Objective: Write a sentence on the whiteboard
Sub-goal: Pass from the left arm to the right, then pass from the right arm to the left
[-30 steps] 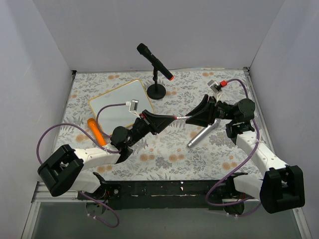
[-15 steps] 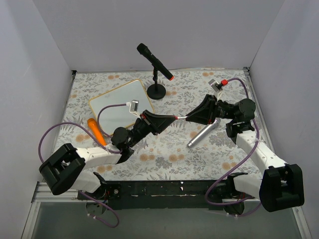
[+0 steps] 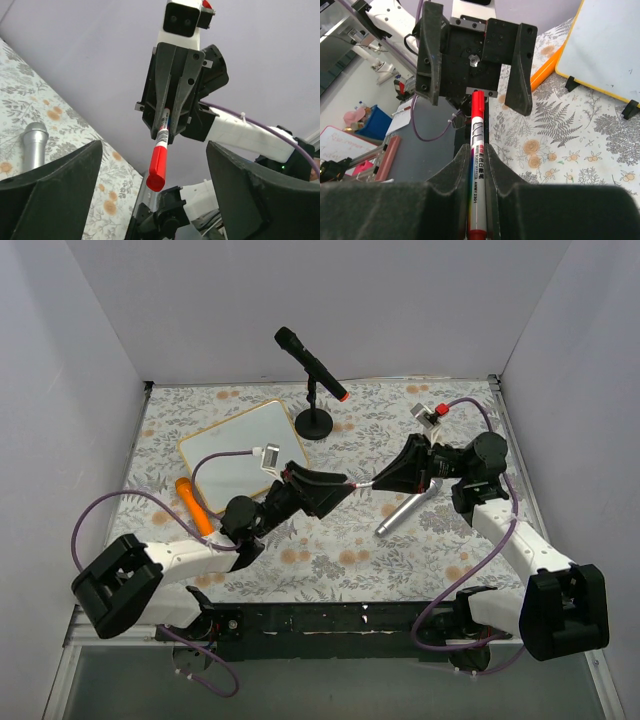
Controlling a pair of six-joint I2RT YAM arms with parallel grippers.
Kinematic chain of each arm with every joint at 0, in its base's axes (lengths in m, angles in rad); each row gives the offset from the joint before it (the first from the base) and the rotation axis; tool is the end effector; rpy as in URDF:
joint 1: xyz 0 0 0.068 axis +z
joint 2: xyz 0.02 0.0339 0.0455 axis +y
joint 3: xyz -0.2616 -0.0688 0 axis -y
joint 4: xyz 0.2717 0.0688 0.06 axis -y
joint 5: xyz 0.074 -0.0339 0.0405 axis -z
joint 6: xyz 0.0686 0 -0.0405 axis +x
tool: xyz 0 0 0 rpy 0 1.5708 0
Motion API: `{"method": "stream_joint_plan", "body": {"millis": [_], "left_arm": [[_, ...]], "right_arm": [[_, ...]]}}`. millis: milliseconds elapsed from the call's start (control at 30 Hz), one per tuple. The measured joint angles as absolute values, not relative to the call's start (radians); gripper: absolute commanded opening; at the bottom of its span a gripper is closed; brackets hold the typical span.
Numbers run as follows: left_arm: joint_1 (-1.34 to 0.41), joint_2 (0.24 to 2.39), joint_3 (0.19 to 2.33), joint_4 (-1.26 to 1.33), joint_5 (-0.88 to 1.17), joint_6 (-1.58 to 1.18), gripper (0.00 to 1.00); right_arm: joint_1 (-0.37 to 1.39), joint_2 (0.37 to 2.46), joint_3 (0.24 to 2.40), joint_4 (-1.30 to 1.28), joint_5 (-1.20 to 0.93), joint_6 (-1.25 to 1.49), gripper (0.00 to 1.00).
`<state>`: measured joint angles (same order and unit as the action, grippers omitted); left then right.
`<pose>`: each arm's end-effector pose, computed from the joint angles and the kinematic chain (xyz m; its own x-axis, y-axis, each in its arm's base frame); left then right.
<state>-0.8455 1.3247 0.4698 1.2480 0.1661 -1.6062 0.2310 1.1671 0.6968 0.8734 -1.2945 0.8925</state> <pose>0.1976 -0.2400 0.2559 -0.8478 -0.5295 -0.0306 0.2242 -0.3056 -0.9254 0.2496 0.1265 0.3208 -0.4798 0.1054 -0.8710 -0.8771 -0.0304 0.4794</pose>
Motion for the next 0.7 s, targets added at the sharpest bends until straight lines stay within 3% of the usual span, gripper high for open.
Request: {"method": "stream_joint_plan", "body": {"millis": [167, 333, 567, 700], "left_arm": [[-0.802, 1.139, 0.457, 1.024, 0.223, -1.502, 0.98], [-0.74, 0.921, 0.472, 0.757, 0.33, -1.368, 0.98], [-0.738, 1.036, 0.546, 0.585, 0.541, -1.285, 0.98], [-0.74, 1.135, 0.55, 0.584, 0.612, -1.298, 0.92]], "right_arm": [[0.231, 1.179, 0.765, 0.649, -1.383, 0.67, 0.01], [0.237, 1.19, 0.914, 0.169, -1.397, 0.234, 0.01], [0.265, 1.209, 1.012, -0.237, -1.376, -0.157, 0.01], [0.277, 1.211, 1.014, -0.358, -1.356, -0.271, 0.01]]}}
